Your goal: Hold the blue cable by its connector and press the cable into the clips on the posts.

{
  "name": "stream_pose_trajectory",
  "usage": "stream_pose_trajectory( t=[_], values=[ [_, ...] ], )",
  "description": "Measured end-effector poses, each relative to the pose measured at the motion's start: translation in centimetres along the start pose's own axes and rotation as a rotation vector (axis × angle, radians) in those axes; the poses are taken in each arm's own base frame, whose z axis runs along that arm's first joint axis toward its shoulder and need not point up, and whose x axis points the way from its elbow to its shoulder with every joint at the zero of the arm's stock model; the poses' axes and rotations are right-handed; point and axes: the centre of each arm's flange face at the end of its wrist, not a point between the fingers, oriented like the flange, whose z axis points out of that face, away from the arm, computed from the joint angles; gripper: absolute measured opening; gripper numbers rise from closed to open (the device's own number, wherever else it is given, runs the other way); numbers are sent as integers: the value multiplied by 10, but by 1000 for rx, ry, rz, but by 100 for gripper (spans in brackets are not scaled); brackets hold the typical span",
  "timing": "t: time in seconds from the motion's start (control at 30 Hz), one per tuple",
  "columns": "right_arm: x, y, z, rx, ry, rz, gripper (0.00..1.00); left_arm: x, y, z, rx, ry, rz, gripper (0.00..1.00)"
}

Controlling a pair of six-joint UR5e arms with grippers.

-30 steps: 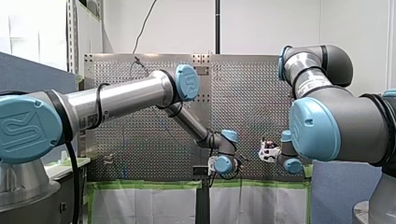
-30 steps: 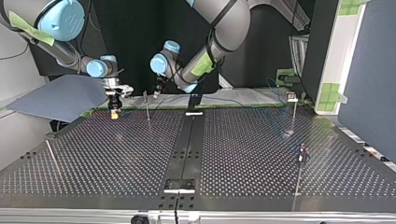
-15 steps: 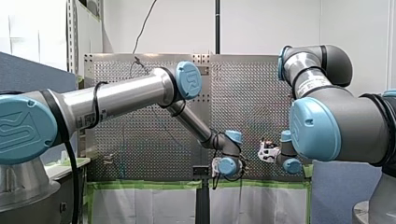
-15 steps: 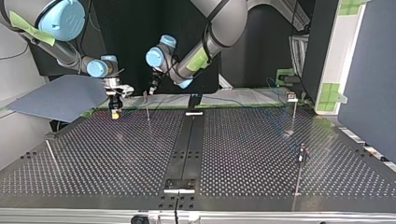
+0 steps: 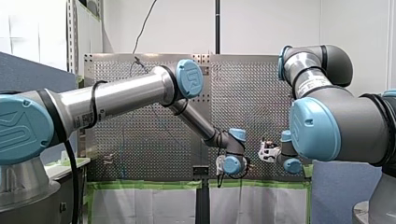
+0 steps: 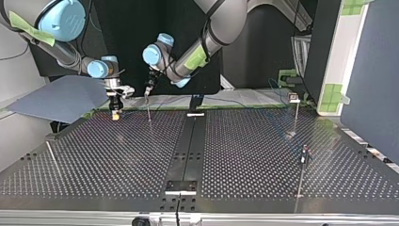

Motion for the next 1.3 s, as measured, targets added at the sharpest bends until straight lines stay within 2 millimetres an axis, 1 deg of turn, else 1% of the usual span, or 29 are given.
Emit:
stream_pose_trajectory(
  t=[0.33, 0.63, 0.97, 1.3],
  values=[
    [0, 0, 0, -1, 0, 1, 0, -5, -6, 1, 5, -11, -3, 98],
    [0, 0, 0, 0, 0, 1, 0, -7, -7, 1, 2, -7, -1, 98],
    [0, -1, 0, 2, -2, 2, 0, -2, -5, -2, -8, 6, 6, 98],
    [0, 1, 0, -1, -2, 2, 0, -3, -5, -2, -9, 5, 5, 98]
  ],
)
